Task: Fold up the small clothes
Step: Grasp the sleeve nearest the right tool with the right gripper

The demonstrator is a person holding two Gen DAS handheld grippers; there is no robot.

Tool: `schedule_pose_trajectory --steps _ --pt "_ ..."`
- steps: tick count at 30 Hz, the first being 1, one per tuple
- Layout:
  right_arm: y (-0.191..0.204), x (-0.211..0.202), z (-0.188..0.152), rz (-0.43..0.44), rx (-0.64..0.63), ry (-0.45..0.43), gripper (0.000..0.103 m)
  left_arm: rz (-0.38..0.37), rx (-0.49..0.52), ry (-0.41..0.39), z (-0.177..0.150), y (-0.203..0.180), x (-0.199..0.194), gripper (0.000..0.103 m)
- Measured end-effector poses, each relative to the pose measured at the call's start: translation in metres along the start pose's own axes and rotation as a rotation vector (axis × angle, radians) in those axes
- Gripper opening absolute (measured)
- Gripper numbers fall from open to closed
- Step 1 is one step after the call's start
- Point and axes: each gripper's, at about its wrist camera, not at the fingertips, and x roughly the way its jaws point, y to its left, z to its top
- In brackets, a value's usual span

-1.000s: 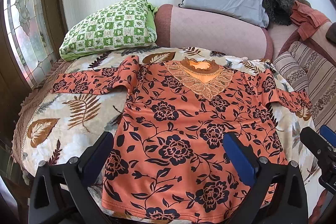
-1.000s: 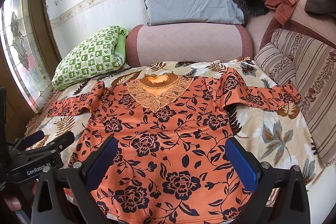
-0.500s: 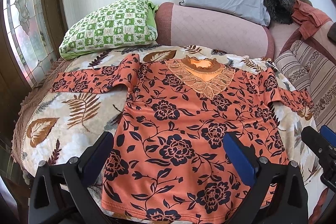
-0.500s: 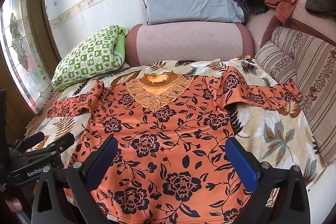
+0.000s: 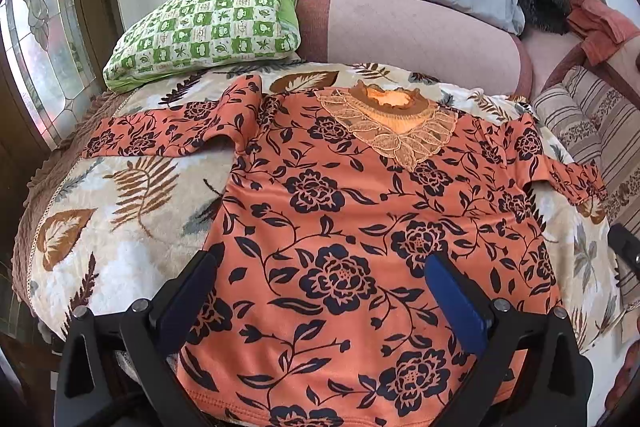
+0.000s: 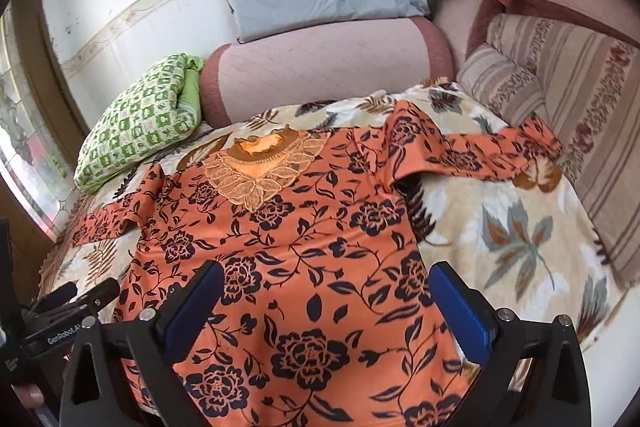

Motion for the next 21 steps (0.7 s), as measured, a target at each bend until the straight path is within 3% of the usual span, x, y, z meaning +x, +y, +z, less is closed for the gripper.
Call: schedule_pose_trajectory --steps 4,7,10,15,21 --pt "-0.056 0.020 0.016 0.070 0.137 -0.012 0.103 -0.078 -0.018 0.081 -0.003 0.007 0.022 0.103" --pt "-0.152 0.057 0.033 0.106 0.428 0.011 0.103 -0.112 -0.054 0.158 -0.012 0.014 0.044 0.103" --pt "-0.255 0.088 0.043 0.107 0.707 0.000 0.103 -0.098 -0.039 0.208 -0.021 0.015 0.061 0.103" --pt "-0.362 0.116 0.073 -0.040 0.839 -0.067 0.103 -0.143 0.007 0.235 -0.027 0.007 0.081 0.103" --pt "-0.410 0.178 0.106 -0.228 0.848 0.056 0.103 -0.161 0.012 0.202 -0.020 0.003 0.093 0.103"
